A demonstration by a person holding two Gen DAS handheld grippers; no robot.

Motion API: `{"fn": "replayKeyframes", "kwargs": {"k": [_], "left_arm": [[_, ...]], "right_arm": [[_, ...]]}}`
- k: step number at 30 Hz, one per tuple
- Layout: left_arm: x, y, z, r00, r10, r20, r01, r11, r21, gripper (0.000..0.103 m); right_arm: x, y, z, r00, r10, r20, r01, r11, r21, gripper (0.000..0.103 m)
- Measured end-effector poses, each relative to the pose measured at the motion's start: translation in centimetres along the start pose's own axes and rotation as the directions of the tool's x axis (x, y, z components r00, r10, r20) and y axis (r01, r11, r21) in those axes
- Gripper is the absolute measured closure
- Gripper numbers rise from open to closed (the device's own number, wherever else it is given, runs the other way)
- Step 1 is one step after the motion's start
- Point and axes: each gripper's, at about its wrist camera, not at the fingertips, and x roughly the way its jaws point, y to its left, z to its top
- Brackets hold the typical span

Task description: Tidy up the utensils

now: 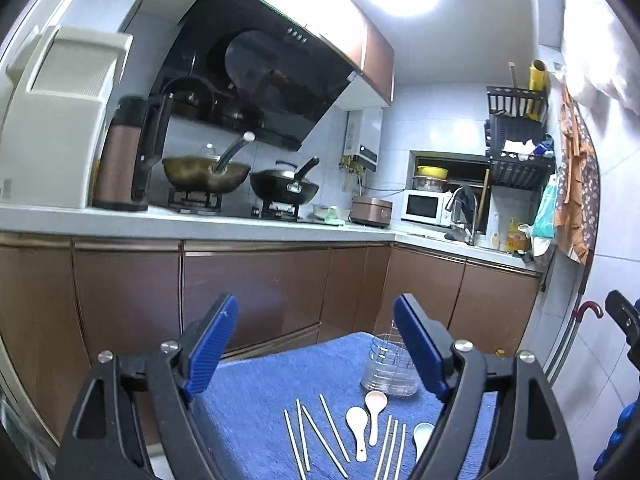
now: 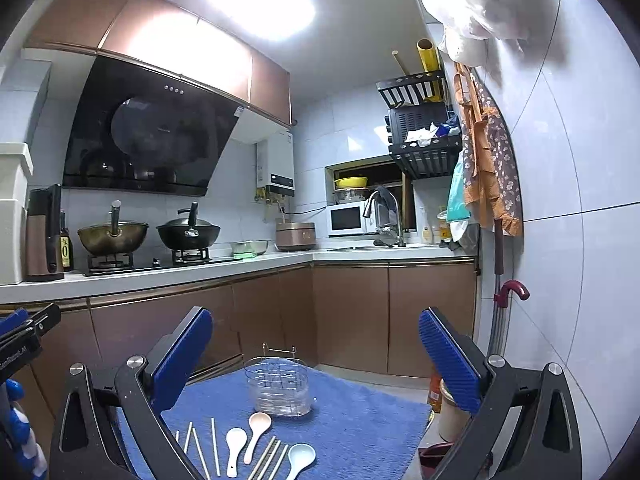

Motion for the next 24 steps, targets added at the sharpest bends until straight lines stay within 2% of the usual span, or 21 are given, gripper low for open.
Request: {"fn": "replayKeyframes", "kwargs": {"k": [4, 9, 14, 16, 18, 22, 24], "left_arm": [[0.9, 0.4, -0.4, 1.0, -0.012, -0.026, 0.012, 1.0, -0.016, 0.023], [1.7, 0.0, -0.6, 1.0, 0.013, -0.029, -0.012, 1.0, 0.013, 0.023], [3.6, 0.3, -1.3, 0.992, -0.049, -0.113, 0.044, 0.998, -0.041, 0.023], [4.7, 0.4, -1.7, 0.983, -0.083, -0.165, 0.073, 0.995, -0.068, 0.023], [6.3, 0.4, -2.5, 0.966, -0.117, -0.231, 0.096, 0.99, -0.098, 0.023], [9.1, 0.2, -4.1, 0.936, -0.139, -0.323, 0.107, 0.988, -0.115, 0.024], [11.1, 0.1, -5.3, 0.908, -0.15, -0.391, 0.113, 0.987, -0.117, 0.024]], "right_arm": [[0.7, -0.2, -0.4, 1.0, 0.01, -0.019, -0.01, 1.0, 0.013, 0.0], [1.4, -0.6, -0.8, 0.999, 0.033, -0.025, -0.032, 0.999, 0.028, 0.0], [2.7, -1.7, -1.4, 0.996, 0.057, -0.062, -0.053, 0.996, 0.072, 0.0], [3.6, -2.2, -1.9, 0.994, 0.063, -0.089, -0.055, 0.995, 0.089, 0.0], [4.5, -2.7, -2.4, 0.992, 0.06, -0.113, -0.05, 0.995, 0.092, 0.0], [6.5, -3.4, -3.7, 0.984, 0.065, -0.167, -0.05, 0.995, 0.092, 0.0], [7.6, -3.5, -4.5, 0.976, 0.072, -0.205, -0.054, 0.994, 0.091, 0.0]]}}
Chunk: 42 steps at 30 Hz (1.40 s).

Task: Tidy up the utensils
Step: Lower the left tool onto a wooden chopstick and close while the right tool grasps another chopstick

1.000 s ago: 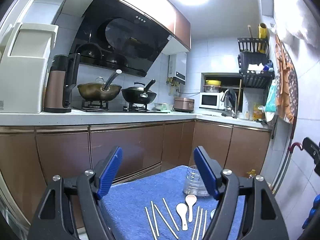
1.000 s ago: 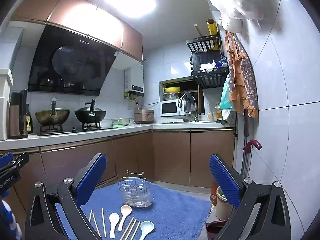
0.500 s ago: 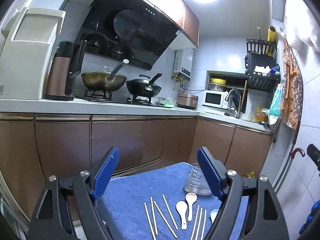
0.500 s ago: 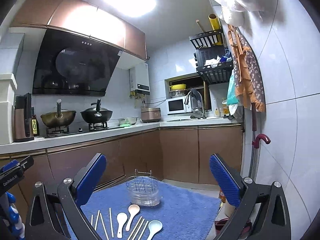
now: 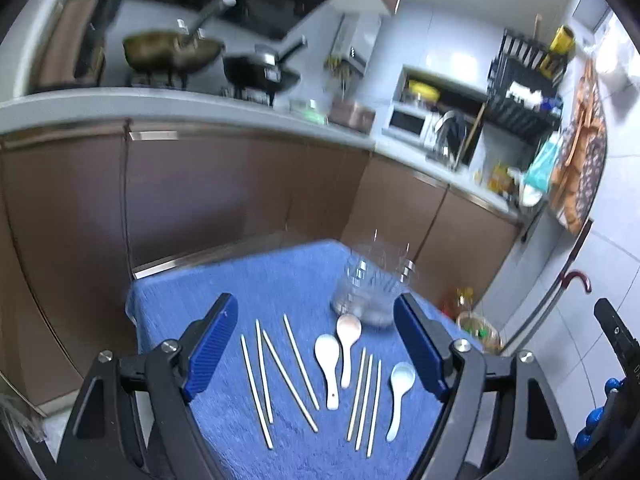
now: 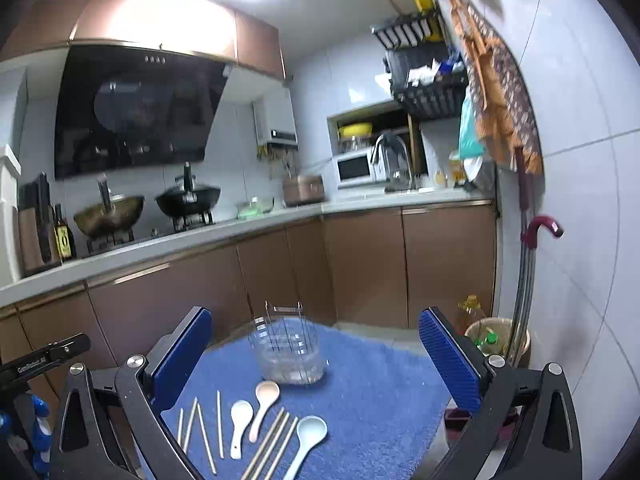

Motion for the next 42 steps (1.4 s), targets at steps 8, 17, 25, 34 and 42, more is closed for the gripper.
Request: {"fn": "replayKeyframes", "kwargs": {"k": [8, 17, 25, 34, 42], "left_arm": [[10.2, 1.9, -1.8, 0.948, -0.081, -0.307, 0.055, 0.994, -0.094, 0.027], [19.4, 4.1, -4.0, 0.835, -0.104, -0.54, 0.006, 0.983, -0.181, 0.054], [23.5, 6.2, -5.4, 0.775, -0.091, -0.626, -0.047, 0.978, -0.201, 0.061], [25.5, 7.9, -6.6, 0.733, -0.123, -0.669, -0.052, 0.971, -0.235, 0.072], [26.9, 8.0, -6.2, 0.72, -0.104, -0.686, -0.063, 0.975, -0.215, 0.078]], "right_arm": [[9.7, -1.2, -3.4, 0.914, 0.209, -0.348, -0.173, 0.976, 0.13, 0.034], [20.6, 0.7, -8.3, 0.663, 0.383, -0.643, -0.253, 0.923, 0.289, 0.069], [26.8, 2.5, -12.3, 0.525, 0.29, -0.8, -0.18, 0.957, 0.229, 0.078], [28.9, 2.4, -14.5, 0.465, 0.231, -0.855, -0.136, 0.973, 0.188, 0.081], [31.0, 2.0, -15.8, 0.443, 0.195, -0.875, -0.108, 0.981, 0.164, 0.082]]}}
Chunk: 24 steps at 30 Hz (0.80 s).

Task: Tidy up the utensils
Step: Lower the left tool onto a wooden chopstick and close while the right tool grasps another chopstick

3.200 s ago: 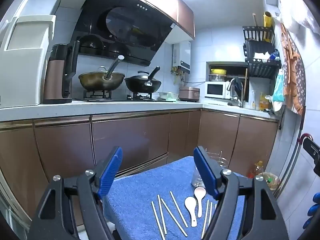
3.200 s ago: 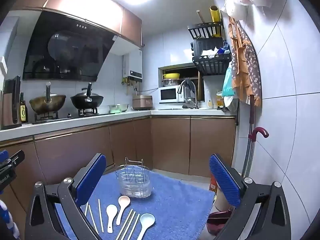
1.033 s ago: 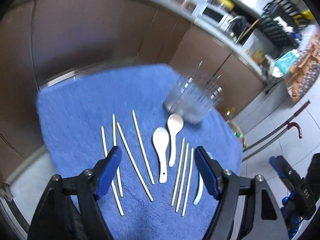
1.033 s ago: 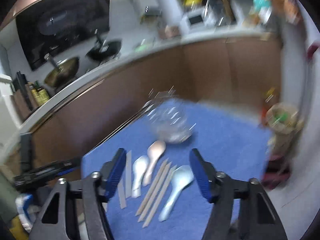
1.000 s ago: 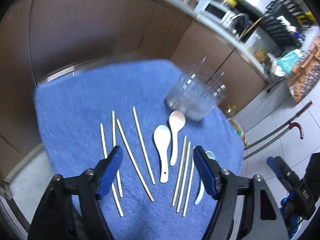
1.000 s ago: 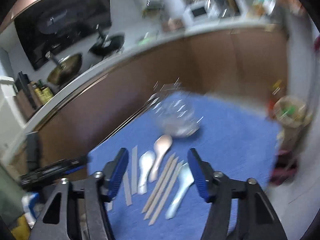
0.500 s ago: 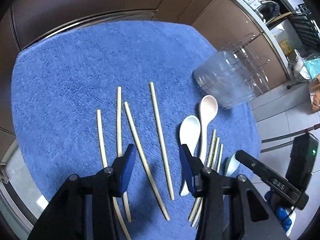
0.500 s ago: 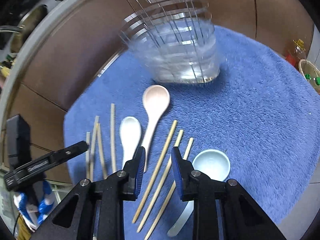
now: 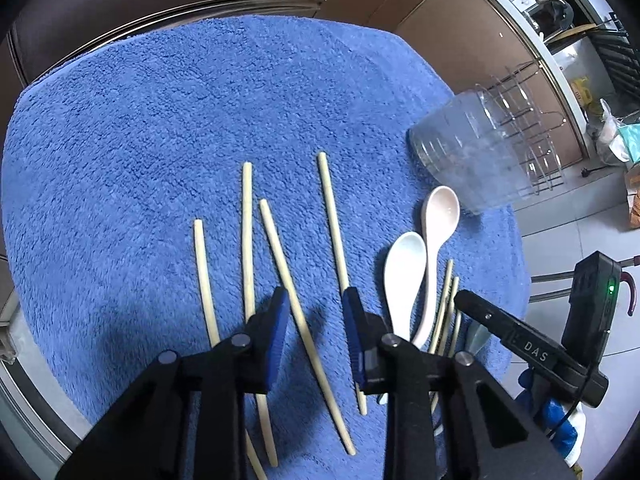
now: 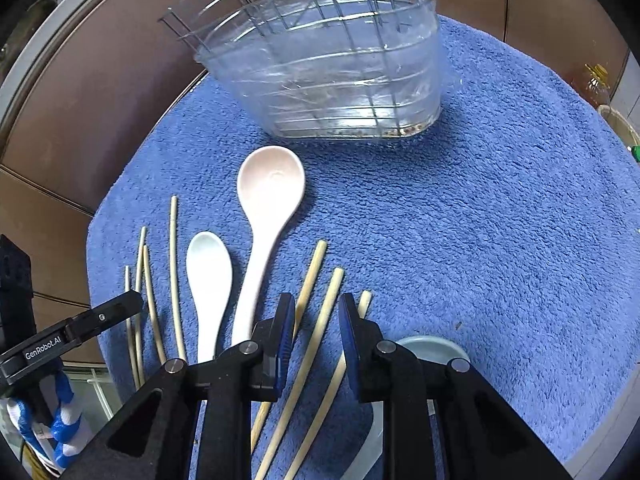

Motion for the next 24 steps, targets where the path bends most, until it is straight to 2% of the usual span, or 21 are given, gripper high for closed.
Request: {"fn": "replayKeyframes", "kwargs": {"k": [8, 15, 24], "left_arm": [[1.3, -0.2, 0.9, 0.999, 0.039, -0.017, -0.039, 0.999, -0.004, 0.082], [2.9, -1.4, 2.3, 0.995, 0.091, -0.032, -0.09, 0.995, 0.035, 0.084], [4.7, -2.4, 4.6, 0.99, 0.122, -0.069, -0.118, 0.992, 0.051, 0.087]], "right_arm": [[1.6, 1.0, 0.9, 1.0, -0.014, -0.024, 0.014, 1.0, 0.006, 0.083], [2.4, 1.7, 2.2, 0.999, -0.022, -0.036, 0.022, 1.0, 0.01, 0.084], [3.0, 2.7, 3.0, 0.998, -0.046, -0.044, 0.046, 0.999, 0.007, 0.086]]}}
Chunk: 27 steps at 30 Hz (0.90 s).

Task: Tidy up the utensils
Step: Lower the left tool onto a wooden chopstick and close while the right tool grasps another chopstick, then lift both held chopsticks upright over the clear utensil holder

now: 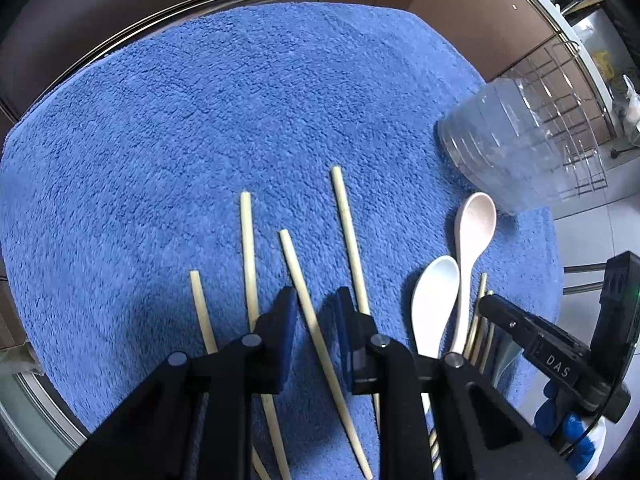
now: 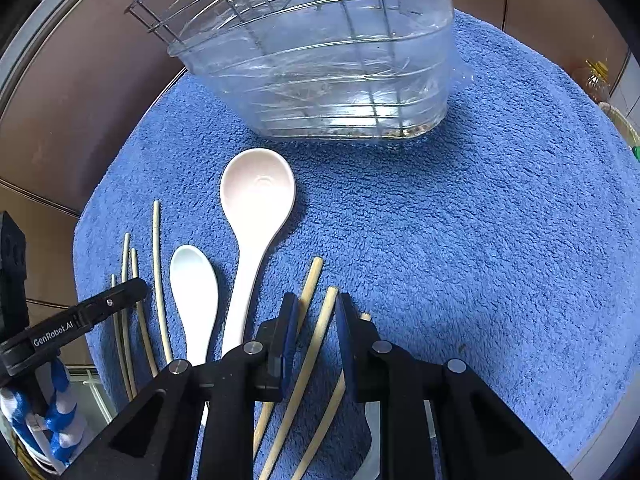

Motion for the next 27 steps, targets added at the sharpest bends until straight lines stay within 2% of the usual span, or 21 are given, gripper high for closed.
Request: {"fn": "replayKeyframes", "kwargs": {"k": [5, 13, 17, 22, 24, 27], "left_arm": [[0.3, -0.5, 0.5, 0.999, 0.043, 0.006, -0.043, 0.999, 0.007, 0.095], [0.5, -0.8, 0.0, 0.998, 0.062, 0.026, -0.062, 0.998, -0.003, 0.096], [-0.1, -0.8, -0.5, 0.998, 0.04, 0.053, -0.04, 0.999, 0.001, 0.096], [-2.7, -0.8, -1.8, 0.987, 0.016, 0.163, -0.022, 0.999, 0.033, 0.097], [-3.9, -0.8, -2.4, 0.978, -0.005, 0.209, -0.004, 0.999, 0.044, 0.097], [-6.1, -0.9, -4.0, 0.954, -0.028, 0.297, 0.005, 0.997, 0.077, 0.097]], "right_arm": [[0.1, -0.1, -0.4, 1.0, 0.007, 0.012, -0.008, 1.0, 0.013, 0.089], [0.0, -0.5, -0.3, 0.999, 0.045, 0.032, -0.046, 0.998, 0.045, 0.096], [-0.9, -1.0, -0.8, 0.995, 0.077, 0.058, -0.08, 0.995, 0.052, 0.096], [-3.6, -1.4, -1.8, 0.985, 0.119, 0.125, -0.123, 0.992, 0.026, 0.096], [-5.1, -1.4, -2.6, 0.974, 0.151, 0.167, -0.154, 0.988, 0.006, 0.097], [-7.3, -1.3, -4.0, 0.956, 0.19, 0.223, -0.19, 0.982, -0.025, 0.097]]}}
